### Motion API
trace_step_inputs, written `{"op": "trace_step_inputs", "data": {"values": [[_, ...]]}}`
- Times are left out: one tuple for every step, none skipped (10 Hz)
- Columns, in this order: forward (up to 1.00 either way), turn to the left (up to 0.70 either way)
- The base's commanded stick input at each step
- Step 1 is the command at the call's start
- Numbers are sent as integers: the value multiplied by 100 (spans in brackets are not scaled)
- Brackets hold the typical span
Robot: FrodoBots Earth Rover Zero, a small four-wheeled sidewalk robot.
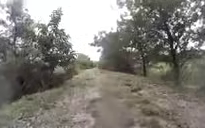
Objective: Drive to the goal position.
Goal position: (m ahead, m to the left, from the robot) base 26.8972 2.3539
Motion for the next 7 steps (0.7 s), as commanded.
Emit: {"op": "trace_step_inputs", "data": {"values": [[70,0],[70,0],[70,0],[70,0],[70,0],[70,0],[70,0]]}}
